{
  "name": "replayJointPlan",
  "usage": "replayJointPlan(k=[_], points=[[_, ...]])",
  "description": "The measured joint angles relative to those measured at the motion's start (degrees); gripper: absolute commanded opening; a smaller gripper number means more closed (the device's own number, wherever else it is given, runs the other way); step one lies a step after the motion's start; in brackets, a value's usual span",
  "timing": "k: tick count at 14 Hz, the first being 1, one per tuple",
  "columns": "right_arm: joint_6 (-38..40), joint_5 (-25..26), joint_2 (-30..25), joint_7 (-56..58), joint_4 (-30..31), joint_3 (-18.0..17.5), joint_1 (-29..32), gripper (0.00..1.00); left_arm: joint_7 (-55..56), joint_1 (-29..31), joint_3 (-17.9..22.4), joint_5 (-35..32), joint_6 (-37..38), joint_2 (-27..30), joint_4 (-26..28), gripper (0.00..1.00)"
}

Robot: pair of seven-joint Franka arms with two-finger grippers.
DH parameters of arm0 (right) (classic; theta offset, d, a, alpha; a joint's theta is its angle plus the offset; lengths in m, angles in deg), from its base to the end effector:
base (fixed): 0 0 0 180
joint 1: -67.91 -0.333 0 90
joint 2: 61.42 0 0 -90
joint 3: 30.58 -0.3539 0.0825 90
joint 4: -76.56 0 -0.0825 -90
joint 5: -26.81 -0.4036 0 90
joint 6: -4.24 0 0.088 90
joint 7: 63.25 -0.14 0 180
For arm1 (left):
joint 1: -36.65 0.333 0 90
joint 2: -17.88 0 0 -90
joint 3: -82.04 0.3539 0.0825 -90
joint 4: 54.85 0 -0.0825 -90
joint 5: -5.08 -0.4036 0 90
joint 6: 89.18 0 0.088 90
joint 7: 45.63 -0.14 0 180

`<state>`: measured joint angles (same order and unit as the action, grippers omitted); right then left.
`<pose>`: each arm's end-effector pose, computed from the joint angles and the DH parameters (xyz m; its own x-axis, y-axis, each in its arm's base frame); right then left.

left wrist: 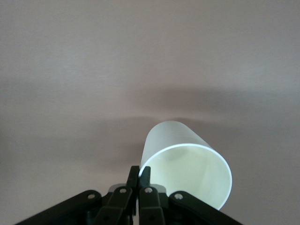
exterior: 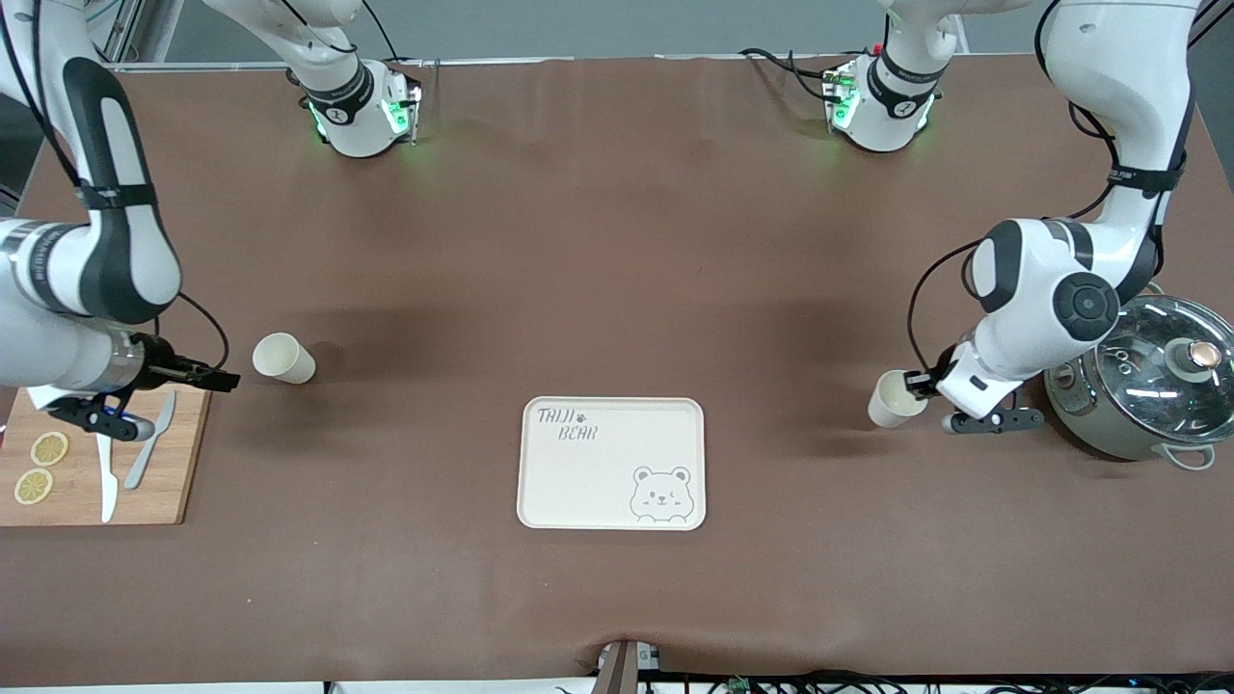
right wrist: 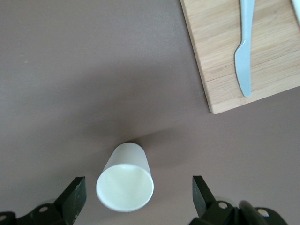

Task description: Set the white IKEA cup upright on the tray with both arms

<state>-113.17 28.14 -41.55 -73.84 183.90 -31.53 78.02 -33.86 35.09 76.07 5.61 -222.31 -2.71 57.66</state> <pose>0.6237 -0.1030 0.3065 0.9310 -0.3256 -0.1649 -0.3229 -0.9454 0.0439 0.6357 -0.0821 0.2810 0.9962 0.0867 -0.0068 0.0869 -0.9953 0.0428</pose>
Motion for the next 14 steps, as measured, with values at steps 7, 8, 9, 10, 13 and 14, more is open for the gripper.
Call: replayJointPlan(k=[7, 8, 9, 10, 13, 14], points=[[-9.0, 0.0, -3.9, -0.1, 13.8, 0.0, 0.9, 0.91, 29.2, -16.2, -0.4, 0.0, 4.2, -4.6, -12.1, 0.0], [-9.1, 0.0, -4.3, -0.1, 14.5, 0.0, 0.9, 0.9, 32.6, -18.0, -0.4, 0.0, 4.2, -6.7, -14.5, 0.0], [-9.2, 0.0, -4.5, -0.1, 15.0, -0.1, 0.9, 0.89, 35.8, -19.7, -0.4, 0.1, 4.2, -9.0, -17.0, 0.0], [-9.3, 0.0, -4.6, -0.1, 15.4, -0.1, 0.9, 0.83, 38.8, -21.3, -0.4, 0.1, 4.2, -11.4, -19.6, 0.0], [-10.8, -0.2, -4.6, -0.2, 16.1, -0.1, 0.9, 0.78, 45.0, -24.6, -0.4, 0.1, 4.2, -17.2, -25.6, 0.0], [-12.5, -0.6, -4.6, -0.3, 16.6, -0.1, 0.9, 0.75, 45.7, -25.1, -0.4, 0.4, 4.2, -18.6, -26.9, 0.0]])
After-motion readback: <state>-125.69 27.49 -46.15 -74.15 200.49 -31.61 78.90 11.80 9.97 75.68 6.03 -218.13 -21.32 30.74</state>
